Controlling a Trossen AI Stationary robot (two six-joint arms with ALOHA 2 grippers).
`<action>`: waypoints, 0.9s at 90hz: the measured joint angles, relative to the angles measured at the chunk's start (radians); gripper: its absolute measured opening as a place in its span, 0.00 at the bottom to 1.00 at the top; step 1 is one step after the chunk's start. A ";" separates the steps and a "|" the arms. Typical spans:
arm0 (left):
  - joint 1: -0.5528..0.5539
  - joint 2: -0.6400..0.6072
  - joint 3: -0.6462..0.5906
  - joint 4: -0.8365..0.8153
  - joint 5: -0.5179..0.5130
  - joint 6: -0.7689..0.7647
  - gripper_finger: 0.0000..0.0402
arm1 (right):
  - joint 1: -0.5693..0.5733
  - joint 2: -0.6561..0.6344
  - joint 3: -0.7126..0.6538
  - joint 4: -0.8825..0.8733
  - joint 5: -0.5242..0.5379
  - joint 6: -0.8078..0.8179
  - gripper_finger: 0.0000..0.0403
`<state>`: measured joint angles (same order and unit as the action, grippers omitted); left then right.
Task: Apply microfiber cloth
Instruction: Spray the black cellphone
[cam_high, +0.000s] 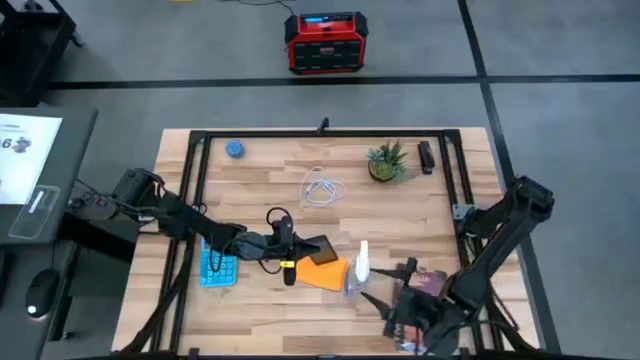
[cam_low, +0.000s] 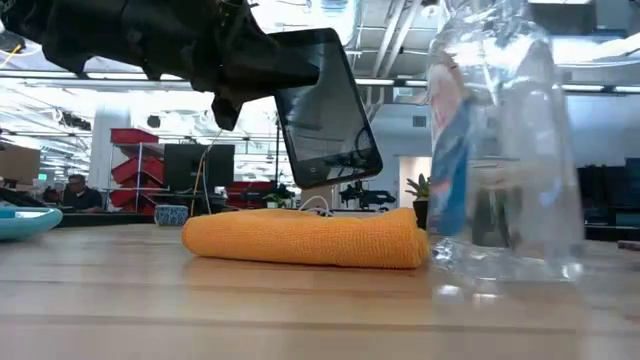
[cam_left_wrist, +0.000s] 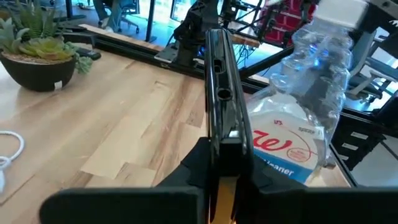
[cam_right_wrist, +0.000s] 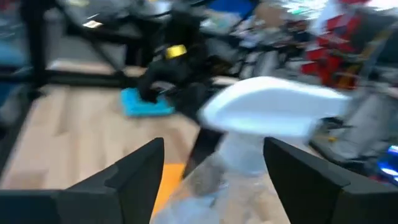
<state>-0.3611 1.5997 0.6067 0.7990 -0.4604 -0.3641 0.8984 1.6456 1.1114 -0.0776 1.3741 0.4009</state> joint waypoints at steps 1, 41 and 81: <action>0.000 0.000 0.000 0.000 0.000 0.000 0.02 | -0.002 0.002 0.000 0.001 0.007 0.007 0.66; 0.000 0.000 0.000 0.001 0.001 0.000 0.02 | -0.110 0.012 0.000 -0.006 -0.008 0.180 0.66; 0.000 0.000 0.000 0.002 0.001 0.000 0.02 | -0.164 0.010 0.000 -0.087 -0.146 0.328 0.59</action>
<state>-0.3611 1.5997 0.6067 0.8005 -0.4595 -0.3637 0.7341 1.6554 1.1115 -0.1650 1.2278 0.7288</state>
